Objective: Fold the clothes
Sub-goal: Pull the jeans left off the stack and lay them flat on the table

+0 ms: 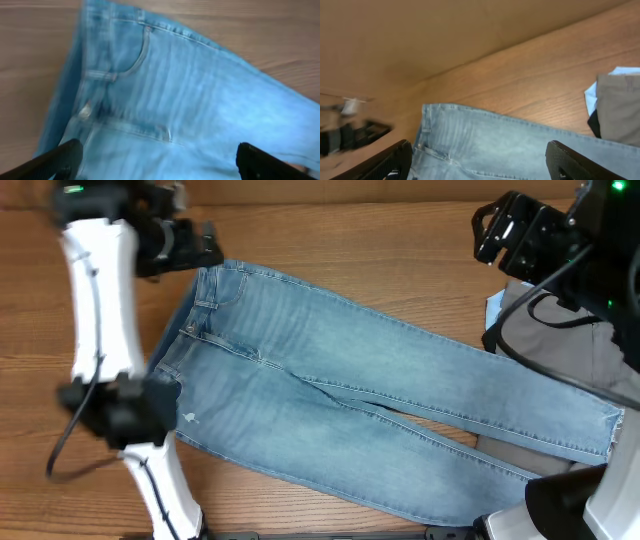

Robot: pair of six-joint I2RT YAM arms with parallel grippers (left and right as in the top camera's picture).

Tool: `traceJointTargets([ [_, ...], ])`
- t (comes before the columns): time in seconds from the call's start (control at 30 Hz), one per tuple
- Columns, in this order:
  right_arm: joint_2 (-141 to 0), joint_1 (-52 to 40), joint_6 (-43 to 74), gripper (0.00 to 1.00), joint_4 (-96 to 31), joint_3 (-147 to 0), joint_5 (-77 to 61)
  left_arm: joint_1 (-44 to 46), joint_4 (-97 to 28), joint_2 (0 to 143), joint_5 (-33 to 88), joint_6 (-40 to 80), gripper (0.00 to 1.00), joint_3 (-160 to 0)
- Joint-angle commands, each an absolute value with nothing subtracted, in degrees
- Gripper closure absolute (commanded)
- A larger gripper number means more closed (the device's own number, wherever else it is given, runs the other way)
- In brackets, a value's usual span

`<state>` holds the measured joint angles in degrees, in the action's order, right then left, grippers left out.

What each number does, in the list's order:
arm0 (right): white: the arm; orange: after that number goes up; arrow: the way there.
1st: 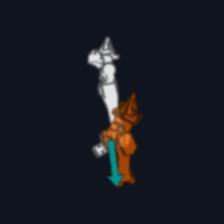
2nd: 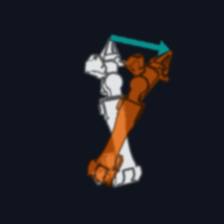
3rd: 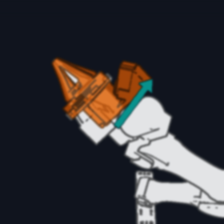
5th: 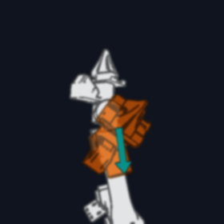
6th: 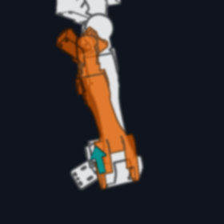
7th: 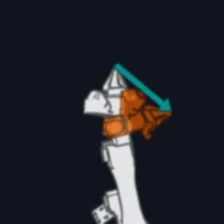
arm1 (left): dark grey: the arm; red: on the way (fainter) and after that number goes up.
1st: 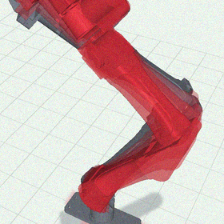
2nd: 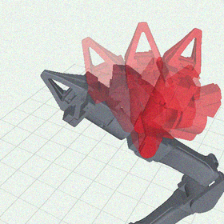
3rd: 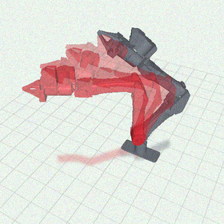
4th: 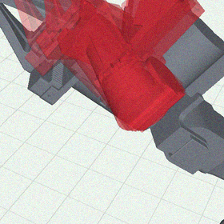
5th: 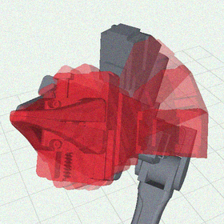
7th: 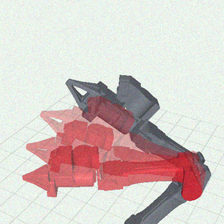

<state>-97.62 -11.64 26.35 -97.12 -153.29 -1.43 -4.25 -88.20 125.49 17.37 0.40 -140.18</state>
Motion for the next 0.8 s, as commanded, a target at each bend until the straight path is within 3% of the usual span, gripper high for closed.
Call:
traceJointTargets([
  [0.0, -98.0, -11.5, 25.4, 0.11, -97.0, -153.4, -2.4, -1.7, -83.7, 133.9, 14.5, -2.2, 0.01, -140.3],
  [0.2, -98.1, -11.5, 25.3, 0.09, -97.0, -153.4, -2.5, -0.9, -72.9, 143.0, 10.4, -2.2, 0.0, -140.3],
  [0.47, -98.1, -11.5, 25.3, 0.08, -97.0, -152.9, -2.5, -1.3, -67.4, 150.7, 5.2, -2.2, 0.0, -140.2],
  [0.63, -98.1, -11.5, 25.3, 0.08, -97.0, -152.9, -2.4, -1.7, -67.1, 153.8, 3.4, -1.3, 0.19, -140.2],
  [0.77, -98.1, -11.5, 25.3, 0.08, -97.0, -152.9, -2.1, -3.1, -66.3, 156.3, 0.1, 6.0, 0.3, -140.2],
])
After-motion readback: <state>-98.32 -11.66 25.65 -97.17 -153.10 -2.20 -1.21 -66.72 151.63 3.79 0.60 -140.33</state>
